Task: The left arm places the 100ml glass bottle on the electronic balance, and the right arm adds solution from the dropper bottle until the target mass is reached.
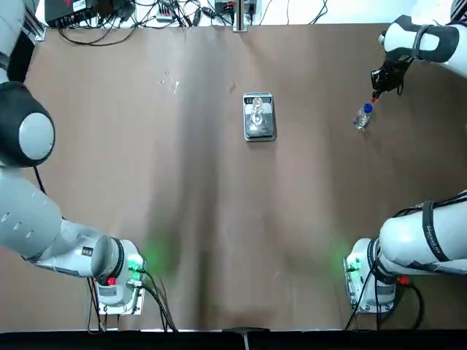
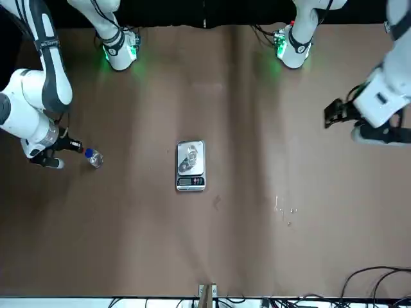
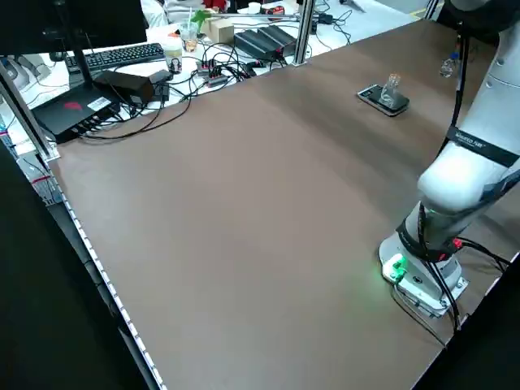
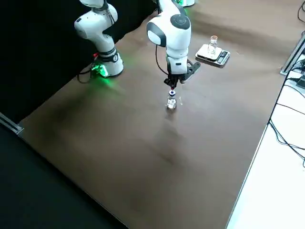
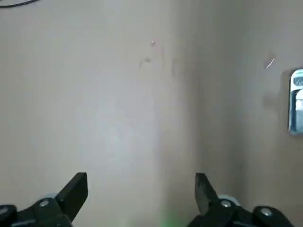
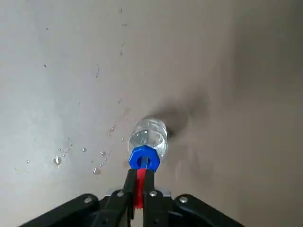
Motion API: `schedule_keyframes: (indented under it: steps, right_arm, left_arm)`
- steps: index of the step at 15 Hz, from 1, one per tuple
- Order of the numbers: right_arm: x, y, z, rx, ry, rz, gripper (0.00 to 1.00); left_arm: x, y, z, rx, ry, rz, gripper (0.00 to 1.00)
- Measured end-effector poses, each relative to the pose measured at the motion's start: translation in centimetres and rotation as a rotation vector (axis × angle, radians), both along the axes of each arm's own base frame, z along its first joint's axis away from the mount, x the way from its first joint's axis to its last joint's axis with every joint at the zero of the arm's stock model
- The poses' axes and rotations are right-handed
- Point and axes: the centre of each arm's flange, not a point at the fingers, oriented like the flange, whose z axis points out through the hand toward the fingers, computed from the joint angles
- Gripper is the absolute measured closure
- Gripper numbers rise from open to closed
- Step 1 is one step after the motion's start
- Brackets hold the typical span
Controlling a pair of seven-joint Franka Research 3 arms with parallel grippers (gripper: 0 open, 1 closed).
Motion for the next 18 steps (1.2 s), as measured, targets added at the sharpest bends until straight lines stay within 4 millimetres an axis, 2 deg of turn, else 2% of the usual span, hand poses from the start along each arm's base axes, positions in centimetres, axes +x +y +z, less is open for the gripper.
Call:
schedule_keyframes:
  steps: [3,5,7,10,18]
  right_arm:
    - [0.1,0.1,1.1,0.001,-0.001,0.003,0.91]
    - [0.2,0.2,1.9,0.002,0.005,0.005,0.91]
    - [0.5,0.2,2.8,0.004,0.014,0.007,0.91]
    - [0.6,0.3,3.1,0.004,0.012,0.009,0.91]
    - [0.8,0.3,4.5,0.005,0.013,0.009,0.92]
  left_arm:
    - [-1.0,4.7,0.4,-0.011,0.036,-0.057,0.00]
    - [-1.4,5.9,0.3,-0.014,0.043,-0.065,0.00]
    - [-1.5,6.4,0.4,-0.014,0.040,-0.056,0.00]
    - [-1.5,7.1,0.5,-0.013,0.035,-0.039,0.00]
    - [-1.5,6.6,0.5,0.003,0.031,-0.010,0.00]
